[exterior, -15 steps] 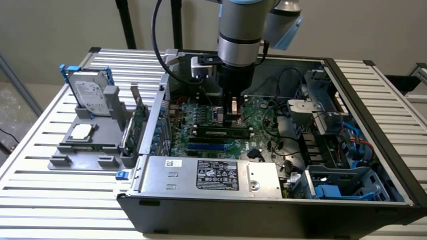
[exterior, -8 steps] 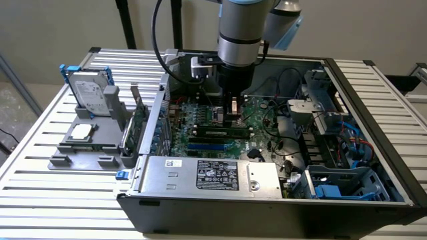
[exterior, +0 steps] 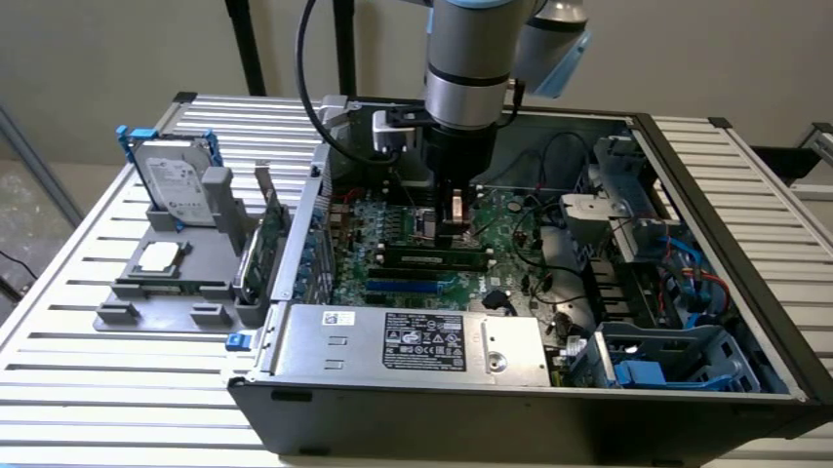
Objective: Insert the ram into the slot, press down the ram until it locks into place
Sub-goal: 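Press down the ram until it locks into place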
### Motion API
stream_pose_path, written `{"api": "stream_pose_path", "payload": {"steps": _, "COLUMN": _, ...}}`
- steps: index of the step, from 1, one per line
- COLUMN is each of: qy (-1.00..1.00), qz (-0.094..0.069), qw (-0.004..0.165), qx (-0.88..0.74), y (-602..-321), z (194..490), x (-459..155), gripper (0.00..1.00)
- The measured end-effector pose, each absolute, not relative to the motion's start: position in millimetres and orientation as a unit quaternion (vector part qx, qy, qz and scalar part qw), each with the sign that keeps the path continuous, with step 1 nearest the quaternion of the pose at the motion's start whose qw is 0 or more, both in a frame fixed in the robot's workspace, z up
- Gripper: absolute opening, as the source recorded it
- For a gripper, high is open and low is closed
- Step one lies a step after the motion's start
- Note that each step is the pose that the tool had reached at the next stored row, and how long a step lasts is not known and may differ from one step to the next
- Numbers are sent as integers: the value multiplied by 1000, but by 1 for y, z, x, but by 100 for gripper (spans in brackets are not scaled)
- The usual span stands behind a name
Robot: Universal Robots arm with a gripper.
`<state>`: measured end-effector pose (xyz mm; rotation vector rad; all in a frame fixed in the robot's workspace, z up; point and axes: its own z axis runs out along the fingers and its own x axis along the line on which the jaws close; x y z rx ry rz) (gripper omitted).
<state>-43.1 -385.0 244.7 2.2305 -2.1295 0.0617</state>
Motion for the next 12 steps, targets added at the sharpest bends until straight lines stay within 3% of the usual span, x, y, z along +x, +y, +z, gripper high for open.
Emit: {"api": "stream_pose_path", "payload": {"steps": 12, "qy": -690, "qz": 20, "qw": 28, "qx": 723, "y": -385, "z": 241, "x": -44, "gripper": 11}}
